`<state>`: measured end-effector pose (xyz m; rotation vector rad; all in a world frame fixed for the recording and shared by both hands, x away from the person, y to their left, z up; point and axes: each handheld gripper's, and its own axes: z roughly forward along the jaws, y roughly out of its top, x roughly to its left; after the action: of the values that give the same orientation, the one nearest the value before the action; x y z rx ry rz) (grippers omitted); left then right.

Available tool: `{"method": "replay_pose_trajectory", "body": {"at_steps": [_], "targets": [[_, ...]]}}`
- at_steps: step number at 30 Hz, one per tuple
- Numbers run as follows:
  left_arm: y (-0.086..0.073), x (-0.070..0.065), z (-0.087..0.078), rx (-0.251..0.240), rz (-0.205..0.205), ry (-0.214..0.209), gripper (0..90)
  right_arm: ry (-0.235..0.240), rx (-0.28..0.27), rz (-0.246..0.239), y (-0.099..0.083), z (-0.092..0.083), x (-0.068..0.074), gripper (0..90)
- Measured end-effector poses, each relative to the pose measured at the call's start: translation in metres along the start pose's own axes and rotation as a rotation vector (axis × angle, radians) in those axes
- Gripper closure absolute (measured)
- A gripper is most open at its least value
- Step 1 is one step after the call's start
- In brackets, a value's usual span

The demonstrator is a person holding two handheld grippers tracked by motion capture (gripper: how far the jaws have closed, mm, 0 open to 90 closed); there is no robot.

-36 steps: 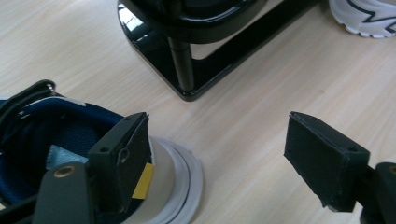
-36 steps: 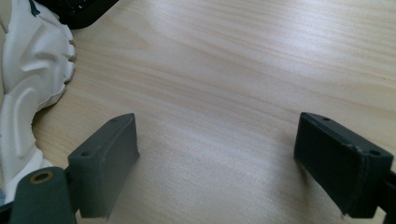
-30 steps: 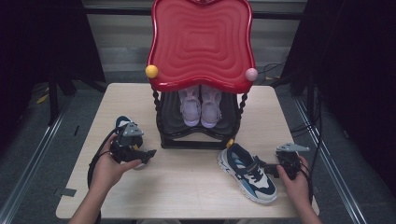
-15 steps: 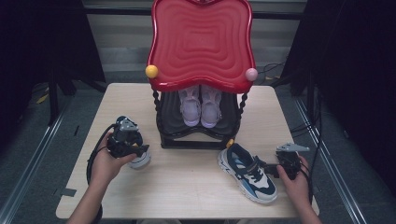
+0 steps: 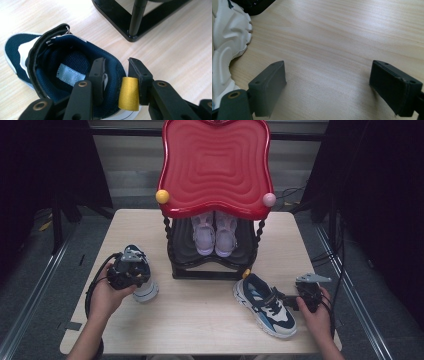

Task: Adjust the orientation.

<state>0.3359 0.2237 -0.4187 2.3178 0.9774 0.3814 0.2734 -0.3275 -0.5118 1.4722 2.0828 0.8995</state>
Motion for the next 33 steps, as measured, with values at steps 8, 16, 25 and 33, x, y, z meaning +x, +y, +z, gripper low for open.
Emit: {"method": "replay_pose_trajectory", "body": {"at_steps": [8,16,25,33], "targets": [[-0.013,0.007,-0.011,0.005,-0.007,-0.018,63.1,0.000,0.001,0.001,0.000,0.000,0.000,12.7],[-0.010,0.004,-0.012,-0.010,-0.033,-0.015,51.1,0.000,0.001,0.000,0.000,0.000,0.000,12.7],[0.002,0.003,-0.012,0.071,0.041,-0.003,41.7,0.000,0.001,0.000,0.000,0.000,0.000,12.7],[0.002,0.006,-0.006,0.187,0.107,-0.023,40.5,0.000,0.000,0.000,0.000,0.000,0.000,12.7]]}}
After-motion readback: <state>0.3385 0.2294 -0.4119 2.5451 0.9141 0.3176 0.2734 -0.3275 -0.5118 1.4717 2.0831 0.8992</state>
